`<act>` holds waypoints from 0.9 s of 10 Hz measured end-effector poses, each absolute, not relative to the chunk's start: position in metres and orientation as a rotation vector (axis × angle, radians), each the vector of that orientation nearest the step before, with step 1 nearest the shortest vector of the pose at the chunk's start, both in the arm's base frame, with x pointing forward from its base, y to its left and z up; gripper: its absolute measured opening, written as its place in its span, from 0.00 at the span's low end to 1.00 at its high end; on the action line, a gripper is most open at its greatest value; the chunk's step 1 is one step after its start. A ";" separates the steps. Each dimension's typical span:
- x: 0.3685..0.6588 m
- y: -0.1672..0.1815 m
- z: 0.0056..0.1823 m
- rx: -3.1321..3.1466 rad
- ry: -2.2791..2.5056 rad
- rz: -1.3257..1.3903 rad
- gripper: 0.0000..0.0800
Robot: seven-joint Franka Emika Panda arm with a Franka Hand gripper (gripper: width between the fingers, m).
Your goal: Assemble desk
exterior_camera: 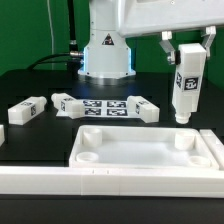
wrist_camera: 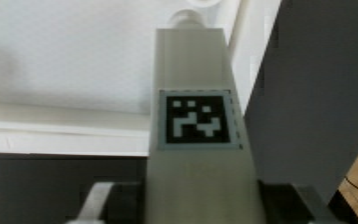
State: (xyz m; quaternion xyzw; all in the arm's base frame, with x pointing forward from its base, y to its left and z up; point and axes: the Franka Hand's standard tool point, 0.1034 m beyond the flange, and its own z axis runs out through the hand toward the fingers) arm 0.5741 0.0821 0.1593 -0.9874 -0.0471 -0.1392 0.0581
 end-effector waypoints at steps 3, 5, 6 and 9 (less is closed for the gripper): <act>0.597 0.082 0.164 -2.985 -0.217 -0.459 0.36; 0.617 0.081 0.159 -2.975 -0.308 -0.511 0.36; 0.616 0.081 0.158 -2.975 -0.303 -0.510 0.36; 0.618 0.080 0.157 -2.972 -0.315 -0.580 0.36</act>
Offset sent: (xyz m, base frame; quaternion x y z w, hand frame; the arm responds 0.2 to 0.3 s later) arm 0.0558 -0.0026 0.0024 -0.0123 0.0634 -0.0917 0.9937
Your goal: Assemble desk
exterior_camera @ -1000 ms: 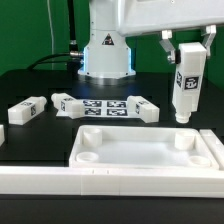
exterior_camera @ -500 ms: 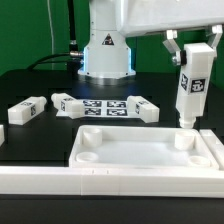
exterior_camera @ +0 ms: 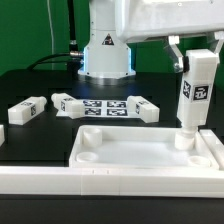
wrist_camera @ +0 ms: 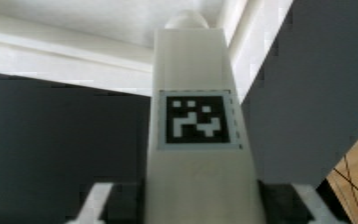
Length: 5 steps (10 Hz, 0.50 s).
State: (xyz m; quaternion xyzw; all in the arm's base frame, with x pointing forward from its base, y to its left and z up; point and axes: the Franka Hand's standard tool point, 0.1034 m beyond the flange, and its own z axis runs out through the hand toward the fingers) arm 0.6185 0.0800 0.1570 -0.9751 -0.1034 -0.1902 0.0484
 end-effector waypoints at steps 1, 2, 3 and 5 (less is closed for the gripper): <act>0.620 0.082 0.154 -2.967 -0.343 -0.642 0.36; 0.620 0.085 0.148 -2.966 -0.369 -0.631 0.36; 0.623 0.088 0.144 -2.963 -0.384 -0.629 0.36; 0.629 0.088 0.136 -2.961 -0.396 -0.609 0.36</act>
Offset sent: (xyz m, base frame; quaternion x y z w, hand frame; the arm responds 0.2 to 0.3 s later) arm 0.0205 0.0054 -0.0141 -0.0093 -0.0127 -0.0668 0.9976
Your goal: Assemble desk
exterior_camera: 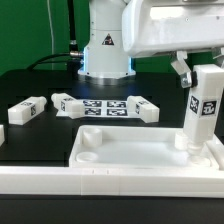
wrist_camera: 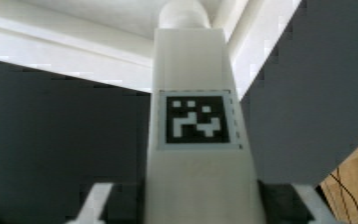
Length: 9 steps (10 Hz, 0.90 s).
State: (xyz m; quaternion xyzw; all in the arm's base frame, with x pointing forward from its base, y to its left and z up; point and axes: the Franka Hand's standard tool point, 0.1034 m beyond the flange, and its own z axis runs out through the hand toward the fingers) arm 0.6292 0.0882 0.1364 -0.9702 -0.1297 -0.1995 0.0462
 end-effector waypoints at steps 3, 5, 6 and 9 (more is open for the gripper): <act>0.629 0.088 0.135 -2.961 -0.394 -0.606 0.36; 0.631 0.088 0.134 -2.960 -0.393 -0.605 0.36; 0.634 0.089 0.134 -2.959 -0.391 -0.609 0.36; 0.639 0.091 0.132 -2.955 -0.389 -0.612 0.36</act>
Offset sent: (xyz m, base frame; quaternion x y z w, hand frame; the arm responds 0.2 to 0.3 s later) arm 0.0000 0.0000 0.0000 0.0000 0.0000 0.0000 1.0000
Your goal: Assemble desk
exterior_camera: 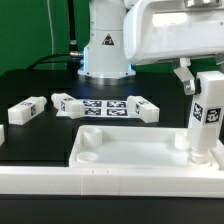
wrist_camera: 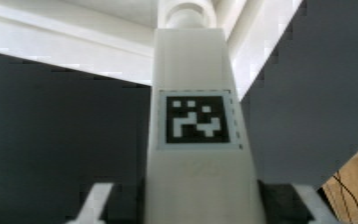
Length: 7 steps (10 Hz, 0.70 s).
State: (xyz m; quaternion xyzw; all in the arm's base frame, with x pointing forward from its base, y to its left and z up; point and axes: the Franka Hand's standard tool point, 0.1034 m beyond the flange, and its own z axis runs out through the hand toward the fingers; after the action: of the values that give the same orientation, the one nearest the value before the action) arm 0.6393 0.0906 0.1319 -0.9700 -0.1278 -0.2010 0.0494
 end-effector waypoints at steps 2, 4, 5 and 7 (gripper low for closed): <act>0.638 0.092 0.128 -2.955 -0.389 -0.606 0.36; 0.636 0.094 0.122 -2.955 -0.391 -0.597 0.36; 0.635 0.094 0.120 -2.955 -0.391 -0.591 0.36; 0.635 0.094 0.118 -2.954 -0.390 -0.611 0.36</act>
Offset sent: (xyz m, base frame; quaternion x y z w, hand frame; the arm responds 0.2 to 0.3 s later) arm 0.0004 0.0022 -0.0077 -0.0112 0.0151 -0.0057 0.9998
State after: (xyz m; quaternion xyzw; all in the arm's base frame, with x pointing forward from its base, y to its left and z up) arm 0.6347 0.0940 0.1184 -0.9700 -0.1280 -0.2005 0.0500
